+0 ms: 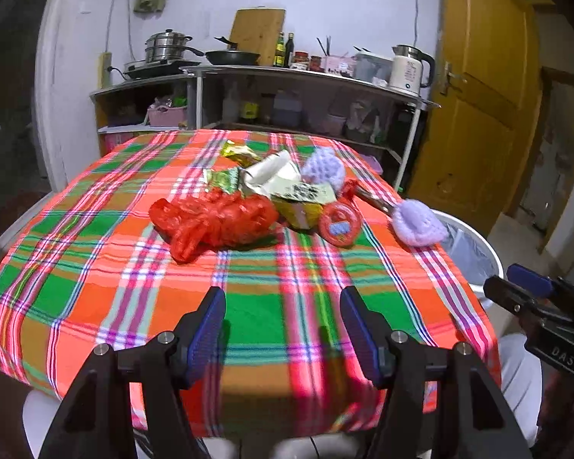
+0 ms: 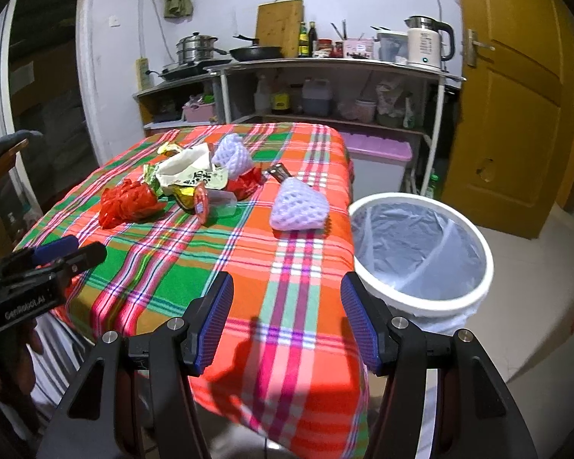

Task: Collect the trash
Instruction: 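Grasp the white foam fruit net with the right tool while the left tool grasps the red plastic bag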

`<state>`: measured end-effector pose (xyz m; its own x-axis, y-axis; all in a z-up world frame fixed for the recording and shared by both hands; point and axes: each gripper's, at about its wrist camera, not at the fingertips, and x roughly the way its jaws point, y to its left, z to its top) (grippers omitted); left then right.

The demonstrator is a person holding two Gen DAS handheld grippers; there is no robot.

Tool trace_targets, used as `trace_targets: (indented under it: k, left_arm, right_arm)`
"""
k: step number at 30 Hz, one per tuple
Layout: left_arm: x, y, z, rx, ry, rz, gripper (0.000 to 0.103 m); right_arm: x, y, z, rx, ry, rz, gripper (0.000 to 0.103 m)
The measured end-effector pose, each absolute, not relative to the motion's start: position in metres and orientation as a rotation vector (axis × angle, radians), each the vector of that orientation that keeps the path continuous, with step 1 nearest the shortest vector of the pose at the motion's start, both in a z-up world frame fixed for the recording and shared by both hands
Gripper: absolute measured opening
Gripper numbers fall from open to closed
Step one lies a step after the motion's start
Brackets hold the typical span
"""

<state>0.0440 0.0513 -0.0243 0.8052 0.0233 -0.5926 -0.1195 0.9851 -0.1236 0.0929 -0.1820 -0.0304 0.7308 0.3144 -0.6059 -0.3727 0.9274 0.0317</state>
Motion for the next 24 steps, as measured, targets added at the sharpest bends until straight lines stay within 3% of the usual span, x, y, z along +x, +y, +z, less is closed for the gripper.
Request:
trace_targets:
  k: [18, 24]
  left_arm:
    - [0.112, 0.122, -0.016, -0.215, 0.642, 0.165, 0.062]
    - [0.131, 0.134, -0.023, -0.232, 0.664, 0.164, 0.072]
  right_arm:
    - [0.171, -0.151, -0.029, -0.126, 0.66, 0.393, 0.059]
    - [0.195, -0.145, -0.035, -0.137, 0.685, 0.386, 0.06]
